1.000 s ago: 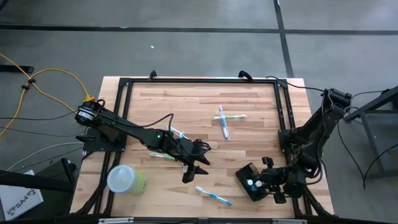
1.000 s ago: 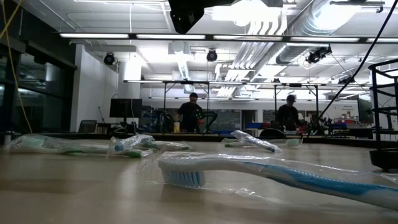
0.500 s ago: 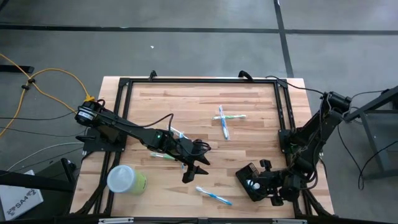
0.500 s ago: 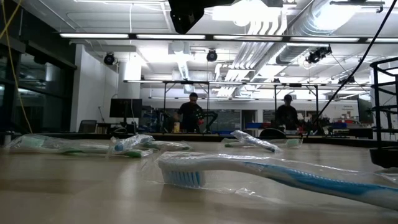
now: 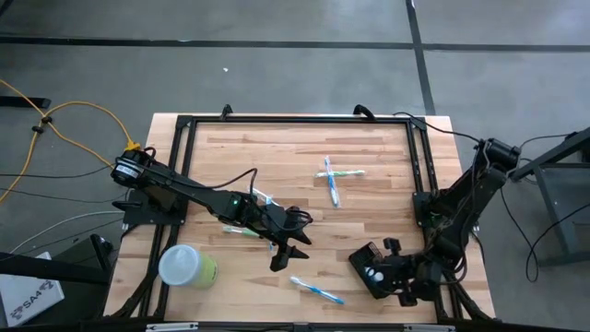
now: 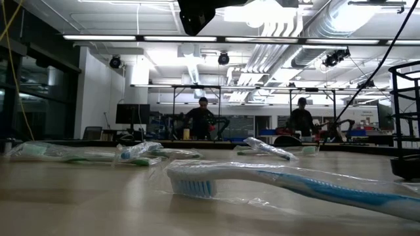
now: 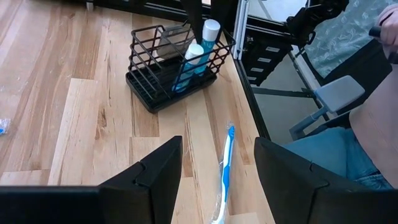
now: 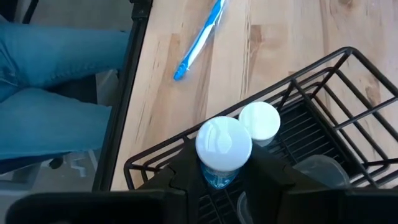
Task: Pick & Place toothbrushing station
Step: Put the blue mouthwash into the middle section of the black wire organizer
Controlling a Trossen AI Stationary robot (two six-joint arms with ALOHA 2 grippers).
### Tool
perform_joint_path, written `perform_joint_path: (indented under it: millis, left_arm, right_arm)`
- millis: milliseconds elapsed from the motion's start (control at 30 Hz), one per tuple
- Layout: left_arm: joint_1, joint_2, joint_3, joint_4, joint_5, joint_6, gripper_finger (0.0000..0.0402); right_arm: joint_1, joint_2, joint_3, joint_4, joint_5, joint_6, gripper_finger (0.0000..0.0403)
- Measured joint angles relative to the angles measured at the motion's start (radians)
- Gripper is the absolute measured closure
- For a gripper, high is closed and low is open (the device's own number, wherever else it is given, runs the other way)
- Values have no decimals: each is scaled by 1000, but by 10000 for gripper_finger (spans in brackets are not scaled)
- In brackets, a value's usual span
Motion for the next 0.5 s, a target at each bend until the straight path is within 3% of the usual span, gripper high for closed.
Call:
perform_joint_path:
  millis: [500]
  left_arm:
    - [0, 0, 0, 0, 0, 0, 206]
  right_arm:
    - [-7, 7, 1, -5, -8, 14, 303]
